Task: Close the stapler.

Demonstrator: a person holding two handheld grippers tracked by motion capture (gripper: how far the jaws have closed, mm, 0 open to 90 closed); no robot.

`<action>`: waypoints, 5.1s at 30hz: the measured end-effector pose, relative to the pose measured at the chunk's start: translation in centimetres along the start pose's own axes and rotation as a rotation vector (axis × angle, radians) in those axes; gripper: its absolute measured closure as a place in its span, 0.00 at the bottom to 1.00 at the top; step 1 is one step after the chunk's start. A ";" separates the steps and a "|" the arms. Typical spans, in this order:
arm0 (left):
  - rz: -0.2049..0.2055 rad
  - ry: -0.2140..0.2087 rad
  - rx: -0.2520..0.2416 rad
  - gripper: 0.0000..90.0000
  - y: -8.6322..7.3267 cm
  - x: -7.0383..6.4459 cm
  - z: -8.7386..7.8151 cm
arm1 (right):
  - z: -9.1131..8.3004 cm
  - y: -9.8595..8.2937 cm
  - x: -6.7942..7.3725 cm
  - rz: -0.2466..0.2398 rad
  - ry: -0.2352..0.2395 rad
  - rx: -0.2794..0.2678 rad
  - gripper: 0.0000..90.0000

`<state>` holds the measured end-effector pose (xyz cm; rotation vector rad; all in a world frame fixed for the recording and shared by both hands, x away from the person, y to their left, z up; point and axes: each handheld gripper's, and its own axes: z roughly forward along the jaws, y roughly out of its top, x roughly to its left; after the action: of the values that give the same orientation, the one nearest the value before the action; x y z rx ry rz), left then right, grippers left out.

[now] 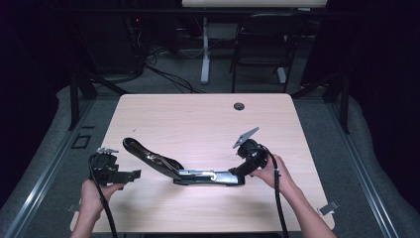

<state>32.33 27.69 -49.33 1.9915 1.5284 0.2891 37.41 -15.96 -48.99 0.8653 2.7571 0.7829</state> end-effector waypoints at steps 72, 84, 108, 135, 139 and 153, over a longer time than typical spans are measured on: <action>0.114 -0.207 -0.487 1.00 1.5 -5.6 -0.5 | -0.4 6.6 6.3 -0.043 -0.065 -0.274 1.00; 0.128 -0.212 -0.478 1.00 1.6 -6.1 -0.2 | -0.4 8.4 7.7 -0.074 -0.036 -0.327 1.00; 0.178 -0.244 -0.445 1.00 1.8 -7.9 0.6 | -0.5 10.0 9.2 -0.097 -0.013 -0.366 1.00; 0.180 -0.211 -0.338 0.73 2.1 -7.8 1.4 | -2.1 6.9 7.7 -0.073 -0.058 -0.393 1.00; 0.155 -0.188 -0.325 0.57 2.1 -7.4 1.3 | -2.1 5.9 7.0 -0.053 -0.056 -0.389 1.00; 0.120 -0.188 -0.287 0.39 2.1 -6.3 1.7 | -1.8 2.6 5.4 -0.019 -0.066 -0.362 1.00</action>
<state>32.91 20.98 -48.30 1.8284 1.1814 0.3391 33.69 -11.84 -46.01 0.7729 2.4504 1.1780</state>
